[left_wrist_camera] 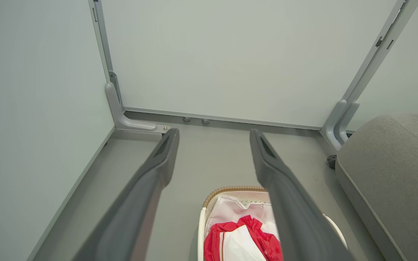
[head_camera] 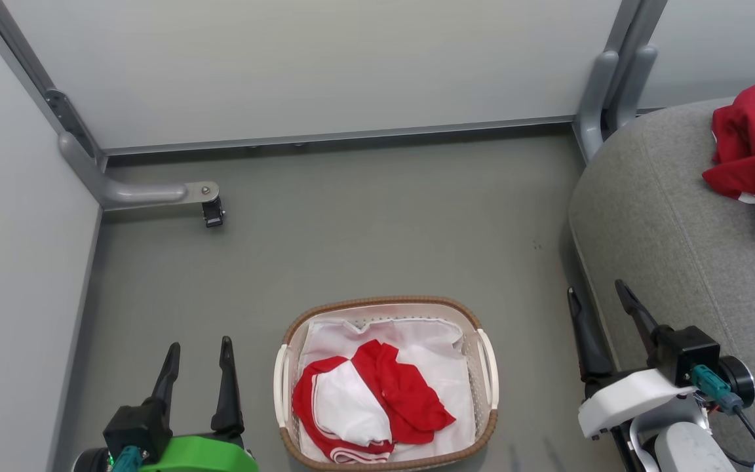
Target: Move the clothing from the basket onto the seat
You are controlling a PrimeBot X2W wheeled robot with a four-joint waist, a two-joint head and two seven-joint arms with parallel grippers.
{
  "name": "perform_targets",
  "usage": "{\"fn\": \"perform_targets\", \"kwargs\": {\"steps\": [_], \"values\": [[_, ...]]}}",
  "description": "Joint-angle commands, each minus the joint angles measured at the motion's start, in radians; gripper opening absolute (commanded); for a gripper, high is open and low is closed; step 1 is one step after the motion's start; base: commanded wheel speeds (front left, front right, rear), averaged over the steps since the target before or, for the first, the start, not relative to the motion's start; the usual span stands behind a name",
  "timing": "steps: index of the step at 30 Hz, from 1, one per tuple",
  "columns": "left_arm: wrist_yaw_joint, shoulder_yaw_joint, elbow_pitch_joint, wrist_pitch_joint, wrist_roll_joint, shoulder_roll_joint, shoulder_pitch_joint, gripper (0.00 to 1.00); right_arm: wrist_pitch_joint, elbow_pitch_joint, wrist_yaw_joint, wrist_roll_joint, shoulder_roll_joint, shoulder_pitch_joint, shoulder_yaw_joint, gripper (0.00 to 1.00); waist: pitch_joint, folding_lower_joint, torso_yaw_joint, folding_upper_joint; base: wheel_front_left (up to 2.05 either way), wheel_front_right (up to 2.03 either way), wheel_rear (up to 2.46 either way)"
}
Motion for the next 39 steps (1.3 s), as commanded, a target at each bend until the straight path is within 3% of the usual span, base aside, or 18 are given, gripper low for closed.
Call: {"fn": "perform_targets", "kwargs": {"steps": [1,11,19,27,39], "values": [[0.003,-0.001,0.002,0.001,-0.005,0.001,-0.011,1.0,-0.002,0.001,-0.001,-0.002,-0.004,0.0,0.001,1.0,0.001,0.0,0.0,0.0,0.0,0.0,0.0],[-0.004,-0.017,0.003,0.001,0.002,0.001,-0.026,1.0,-0.002,-0.007,-0.001,-0.004,-0.004,-0.011,-0.006,1.0,0.025,0.0,-0.001,0.0,0.0,0.0,0.0],[-0.041,-0.085,0.044,0.001,0.076,0.004,-0.116,1.0,-0.002,-0.026,-0.001,-0.03,-0.004,-0.055,-0.038,1.0,0.106,0.0,-0.013,0.0,0.0,0.0,0.0],[-0.087,-0.225,0.249,0.016,0.151,0.006,-0.329,1.0,-0.002,-0.058,-0.001,-0.056,-0.004,-0.135,-0.074,1.0,0.255,0.0,-0.055,0.0,0.0,0.0,0.0],[-0.11,-0.442,0.633,0.069,0.218,0.004,-0.556,1.0,-0.002,-0.099,-0.001,-0.013,-0.004,-0.253,-0.033,1.0,0.518,0.0,-0.171,0.0,0.0,0.0,0.0]]}}
